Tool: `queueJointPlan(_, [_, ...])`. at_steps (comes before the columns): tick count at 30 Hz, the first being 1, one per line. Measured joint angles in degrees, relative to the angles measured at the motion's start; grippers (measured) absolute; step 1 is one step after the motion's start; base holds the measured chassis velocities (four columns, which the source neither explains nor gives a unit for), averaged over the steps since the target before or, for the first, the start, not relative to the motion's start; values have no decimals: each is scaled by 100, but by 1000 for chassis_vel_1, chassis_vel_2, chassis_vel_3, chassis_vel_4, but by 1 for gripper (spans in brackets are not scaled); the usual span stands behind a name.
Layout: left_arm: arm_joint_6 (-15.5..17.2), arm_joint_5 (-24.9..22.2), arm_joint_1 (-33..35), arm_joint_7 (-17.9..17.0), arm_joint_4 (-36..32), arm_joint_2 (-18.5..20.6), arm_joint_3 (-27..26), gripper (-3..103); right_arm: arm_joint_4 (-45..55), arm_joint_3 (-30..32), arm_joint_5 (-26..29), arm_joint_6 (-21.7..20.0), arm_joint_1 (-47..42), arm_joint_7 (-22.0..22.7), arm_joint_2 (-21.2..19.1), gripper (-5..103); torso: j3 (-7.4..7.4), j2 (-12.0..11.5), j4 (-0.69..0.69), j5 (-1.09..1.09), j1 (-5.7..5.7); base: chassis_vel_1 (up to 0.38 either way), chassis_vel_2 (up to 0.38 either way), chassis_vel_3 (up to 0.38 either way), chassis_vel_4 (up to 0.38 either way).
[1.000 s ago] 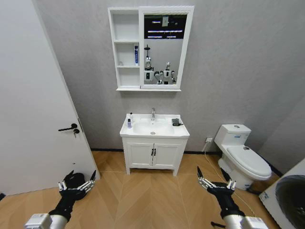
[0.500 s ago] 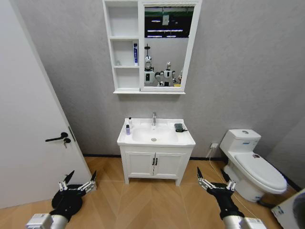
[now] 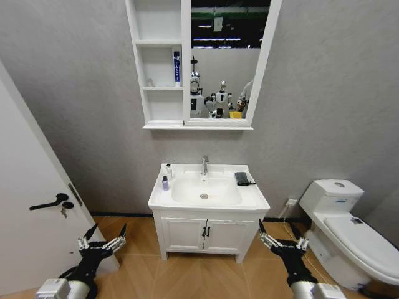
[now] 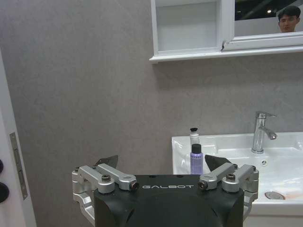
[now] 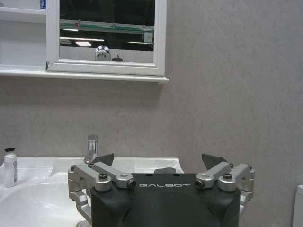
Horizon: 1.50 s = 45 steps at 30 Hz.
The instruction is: Move facial cleanser and shampoo from washbasin to cabinet, then wipe washbasin with towel.
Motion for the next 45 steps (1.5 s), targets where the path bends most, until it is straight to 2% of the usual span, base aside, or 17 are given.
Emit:
queueJointPlan(11, [-23, 69, -19, 28, 97, 21, 51, 100, -87, 2, -125, -19, 16, 116, 0, 100, 0, 0, 0, 4, 1, -223, 215, 210, -206])
queueJointPlan(14, [-25, 80, -33, 36, 129, 35, 71, 100, -108, -4, -137, 69, 21, 99, 0, 100, 0, 0, -1, -1, 1, -204, 192, 191, -184])
queueJointPlan(17, [-27, 103, -62, 42, 192, 111, 101, 100, -148, -32, -179, 163, 39, 105, 15, 100, 1, 0, 1, 4, 3, -149, 136, 137, -148])
queueJointPlan(20, [-150, 389, -152, 63, 500, 526, 379, 100, -267, -103, -334, 214, -32, 107, 34, 100, 1, -1, 0, 2, 3, -29, 40, 65, -25])
queueJointPlan(21, [-150, 389, -152, 63, 500, 526, 379, 100, -267, -103, -334, 214, -32, 107, 34, 100, 1, -1, 0, 2, 3, 0, 0, 0, 0])
queueJointPlan(23, [-223, 424, -362, 118, 835, 857, 630, 100, -366, -156, -442, 265, -104, 52, 31, 100, -1, 1, 0, 1, -3, 26, -15, -4, 16])
queueJointPlan(24, [-223, 424, -362, 118, 835, 857, 630, 100, -366, -156, -442, 265, -104, 52, 31, 100, -1, 1, 0, 1, -3, 51, -30, -8, 31])
queueJointPlan(26, [-224, 224, -727, 144, 1280, 1167, 1004, 100, -492, -221, -568, 356, -205, 2, 38, 100, -1, 1, 1, 2, -4, 35, -52, -39, 36])
queueJointPlan(27, [-224, 224, -727, 144, 1280, 1167, 1004, 100, -492, -221, -568, 356, -205, 2, 38, 100, -1, 1, 1, 2, -4, 35, -52, -37, 42])
queueJointPlan(29, [-198, 71, -1335, 142, 1793, 1416, 1454, 100, -609, -248, -664, 443, -246, -13, 69, 100, -1, 2, 0, 2, -4, 24, -27, -18, 10])
queueJointPlan(30, [-198, 71, -1335, 142, 1793, 1416, 1454, 100, -609, -248, -664, 443, -246, -13, 69, 100, -1, 2, 0, 2, -4, 0, 0, 0, 0])
queueJointPlan(33, [-211, -104, -2166, 119, 2396, 1677, 1944, 100, -714, -255, -758, 501, -283, -22, 159, 100, 0, 1, -2, 2, 0, 0, 0, 0, 0])
queueJointPlan(34, [-211, -104, -2166, 119, 2396, 1677, 1944, 100, -714, -255, -758, 501, -283, -22, 159, 100, 0, 1, -2, 2, 0, 0, 0, 0, 0])
queueJointPlan(37, [-216, -374, -2870, 60, 2855, 1830, 2358, 100, -789, -243, -894, 627, -377, -22, 271, 100, 1, 0, -1, 2, 1, 0, 0, 0, 0])
queueJointPlan(40, [-214, -441, -3056, 36, 2976, 1854, 2463, 100, -808, -229, -924, 658, -403, -22, 293, 100, 1, 0, 0, 2, 1, 0, 0, 0, 0])
queueJointPlan(42, [-193, -573, -3527, 13, 3326, 1909, 2723, 100, -821, -172, -949, 686, -469, -13, 339, 100, 1, 0, -1, 2, 1, 0, 0, 0, 0])
queueJointPlan(45, [-191, -620, -3839, 15, 3653, 1898, 2928, 100, -820, -111, -932, 687, -494, -5, 352, 100, 1, 0, 1, 1, 1, 0, 0, 0, 0])
